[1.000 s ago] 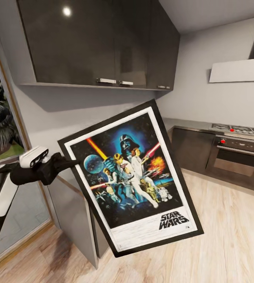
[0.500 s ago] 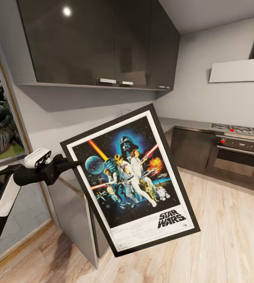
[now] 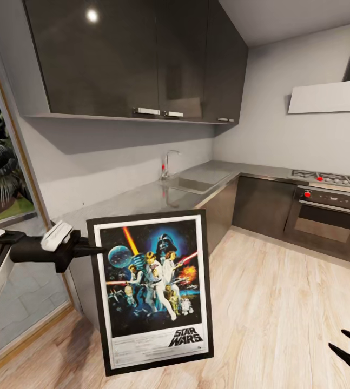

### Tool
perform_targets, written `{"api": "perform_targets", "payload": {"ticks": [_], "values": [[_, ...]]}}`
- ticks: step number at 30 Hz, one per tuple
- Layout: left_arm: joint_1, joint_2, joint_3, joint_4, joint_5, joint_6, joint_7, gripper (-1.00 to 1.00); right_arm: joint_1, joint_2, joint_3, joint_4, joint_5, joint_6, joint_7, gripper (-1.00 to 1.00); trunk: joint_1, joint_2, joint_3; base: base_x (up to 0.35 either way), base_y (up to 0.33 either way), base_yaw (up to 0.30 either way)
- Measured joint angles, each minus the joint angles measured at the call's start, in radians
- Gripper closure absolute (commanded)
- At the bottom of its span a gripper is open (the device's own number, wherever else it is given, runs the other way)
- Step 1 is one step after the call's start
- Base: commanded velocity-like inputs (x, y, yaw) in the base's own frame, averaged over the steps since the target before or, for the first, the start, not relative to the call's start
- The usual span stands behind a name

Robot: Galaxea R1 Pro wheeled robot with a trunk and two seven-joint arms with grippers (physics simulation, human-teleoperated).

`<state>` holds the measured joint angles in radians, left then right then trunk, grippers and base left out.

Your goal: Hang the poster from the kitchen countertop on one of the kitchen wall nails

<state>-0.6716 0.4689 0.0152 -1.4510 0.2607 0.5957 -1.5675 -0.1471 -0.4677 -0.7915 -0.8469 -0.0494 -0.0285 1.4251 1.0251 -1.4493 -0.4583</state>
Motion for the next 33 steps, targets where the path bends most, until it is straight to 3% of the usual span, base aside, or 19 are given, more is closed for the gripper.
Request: {"api": "perform_targets", "payload": {"ticks": [3,4,5,8,13,15,19,26,30,33], "values": [[0.0,0.003,0.0,0.002,-0.009,-0.009,0.0,1.0,-0.032,-0.001,0.065,-0.023,0.0,0.039,0.002,-1.0,0.0,0.0,0.0,0.0,0.0,0.0],[0.0,0.004,0.0,0.002,-0.011,-0.014,0.0,1.0,-0.044,-0.002,0.1,-0.036,0.0,0.049,0.003,-1.0,0.0,0.0,0.0,0.0,0.0,0.0],[0.0,0.005,0.0,0.0,-0.013,-0.021,0.0,1.0,-0.059,-0.002,0.181,-0.066,0.001,0.061,0.003,-1.0,0.0,0.0,0.0,0.0,0.0,0.0],[0.0,0.006,0.0,-0.003,-0.014,-0.024,0.0,1.0,-0.076,-0.003,0.256,-0.093,0.001,0.068,0.004,-1.0,0.0,0.0,0.0,0.0,0.0,0.0],[0.0,0.006,0.0,-0.006,-0.014,-0.026,0.0,1.0,-0.122,-0.003,0.304,-0.107,0.001,0.078,0.056,-1.0,0.0,0.0,0.0,0.0,0.0,0.0],[0.0,0.006,0.0,-0.008,-0.014,-0.026,0.0,1.0,-0.152,-0.003,0.352,-0.11,0.001,0.107,0.106,-1.0,0.0,0.0,0.0,0.0,0.0,0.0],[0.0,0.005,0.001,-0.027,-0.011,-0.025,0.0,1.0,-0.177,-0.001,0.449,-0.111,0.001,0.127,0.129,-1.0,0.0,0.0,0.0,0.0,0.0,0.0],[-0.001,0.005,0.04,-0.042,-0.005,-0.022,0.0,1.0,-0.185,0.004,0.489,-0.103,0.0,0.128,0.128,-1.0,0.0,0.0,0.0,0.0,0.0,0.0],[-0.001,0.003,0.063,-0.059,-0.002,-0.019,0.0,1.0,-0.186,0.043,0.498,-0.076,0.002,0.125,0.124,-1.0,0.0,0.0,0.0,0.0,0.0,0.0],[-0.001,0.003,0.065,-0.063,-0.002,-0.019,0.0,1.0,-0.187,0.052,0.5,-0.068,0.002,0.126,0.123,-1.0,0.0,0.0,0.0,0.0,0.0,0.0]]}}
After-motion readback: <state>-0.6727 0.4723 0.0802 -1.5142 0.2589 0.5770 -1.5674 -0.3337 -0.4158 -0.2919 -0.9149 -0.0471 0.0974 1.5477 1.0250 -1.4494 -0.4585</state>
